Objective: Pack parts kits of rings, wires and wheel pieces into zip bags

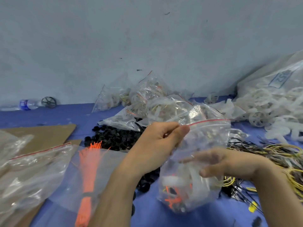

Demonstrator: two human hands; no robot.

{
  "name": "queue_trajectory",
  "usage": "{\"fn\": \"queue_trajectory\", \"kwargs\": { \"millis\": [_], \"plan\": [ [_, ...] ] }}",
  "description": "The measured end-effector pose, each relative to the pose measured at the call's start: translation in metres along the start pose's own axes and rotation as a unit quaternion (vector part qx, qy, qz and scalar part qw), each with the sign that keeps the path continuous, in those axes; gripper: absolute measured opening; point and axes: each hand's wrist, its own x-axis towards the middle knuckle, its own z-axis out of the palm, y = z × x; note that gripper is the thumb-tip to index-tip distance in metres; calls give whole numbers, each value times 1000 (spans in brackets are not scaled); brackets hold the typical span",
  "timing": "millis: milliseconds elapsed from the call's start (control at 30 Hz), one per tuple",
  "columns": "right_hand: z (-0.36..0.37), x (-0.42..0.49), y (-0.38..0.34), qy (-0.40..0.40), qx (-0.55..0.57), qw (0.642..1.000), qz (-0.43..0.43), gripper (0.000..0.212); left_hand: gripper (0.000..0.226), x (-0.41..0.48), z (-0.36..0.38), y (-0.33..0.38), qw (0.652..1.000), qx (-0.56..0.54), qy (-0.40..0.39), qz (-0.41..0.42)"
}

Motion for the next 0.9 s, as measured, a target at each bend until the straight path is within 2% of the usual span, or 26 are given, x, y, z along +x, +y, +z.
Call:
{"fn": "queue_trajectory", "kwargs": {
  "millis": [67,133,267,333,400,467,500,533,600,667,767,833,900],
  "plan": [
    [3,8,2,49,36,998,26,33,39,1,-4,-9,999,20,-7,-26],
    [1,9,6,92,58,993,55,34,34,1,-14,-25,995,44,8,-87],
    [-5,5,-2,167,54,979,102,37,16,-4,-47,-68,963,47,131,-229],
    [-20,13,-22,222,68,968,95,37,21,-9,-62,-84,947,23,193,-257],
    [-42,33,-43,282,201,937,48,41,28,-13,-71,-95,930,12,242,-277],
    [-58,56,-68,331,355,872,-61,40,32,-13,-77,-100,921,7,271,-280],
    [-62,69,-75,344,382,853,-88,38,33,-13,-78,-101,921,2,275,-277],
    [-60,83,-80,349,332,873,-82,34,32,-13,-78,-100,922,-6,276,-273],
    [-37,115,-79,328,110,937,-33,33,25,-12,-77,-98,925,-18,269,-268],
    [1,148,-72,287,-53,956,-9,38,17,-11,-75,-98,928,-31,262,-263],
    [48,204,-59,202,-220,954,-20,27,11,-11,-74,-98,934,-50,251,-250],
    [60,232,-52,176,-313,933,4,34,17,-11,-75,-98,939,-57,246,-235],
    [64,250,-47,185,-341,921,32,42,20,-12,-77,-98,938,-53,255,-227]
  ]
}}
